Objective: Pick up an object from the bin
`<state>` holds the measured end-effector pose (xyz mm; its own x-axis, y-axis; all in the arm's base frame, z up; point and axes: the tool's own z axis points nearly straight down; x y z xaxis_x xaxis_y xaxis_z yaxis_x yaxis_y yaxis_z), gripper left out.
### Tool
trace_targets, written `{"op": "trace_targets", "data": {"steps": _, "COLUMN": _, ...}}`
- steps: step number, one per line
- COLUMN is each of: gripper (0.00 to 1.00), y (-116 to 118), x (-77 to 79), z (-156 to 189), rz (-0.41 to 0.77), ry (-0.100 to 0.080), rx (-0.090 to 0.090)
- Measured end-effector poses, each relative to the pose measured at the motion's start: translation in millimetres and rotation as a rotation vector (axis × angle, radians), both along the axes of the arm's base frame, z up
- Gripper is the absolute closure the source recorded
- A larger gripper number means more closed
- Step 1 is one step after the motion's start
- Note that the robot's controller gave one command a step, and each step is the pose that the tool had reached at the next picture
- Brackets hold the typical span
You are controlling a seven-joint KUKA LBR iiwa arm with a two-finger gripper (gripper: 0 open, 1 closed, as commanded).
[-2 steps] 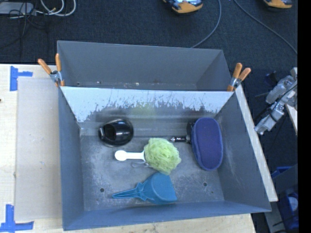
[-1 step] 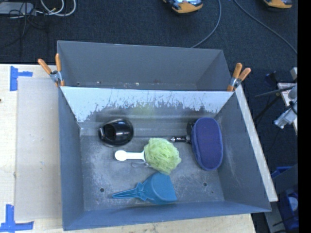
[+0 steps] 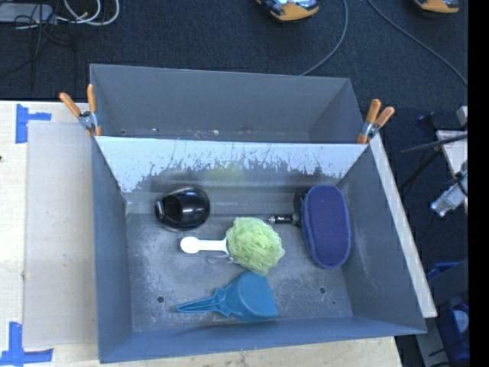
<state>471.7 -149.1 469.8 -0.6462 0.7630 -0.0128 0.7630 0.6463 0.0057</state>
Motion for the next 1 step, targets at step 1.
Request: {"op": "trace_targets", "data": {"steps": 1, "gripper": 0.00, "y": 27.8, "x": 6.2, "z": -0.3, "rz": -0.249, "ry": -0.001, "rx": 0.003}}
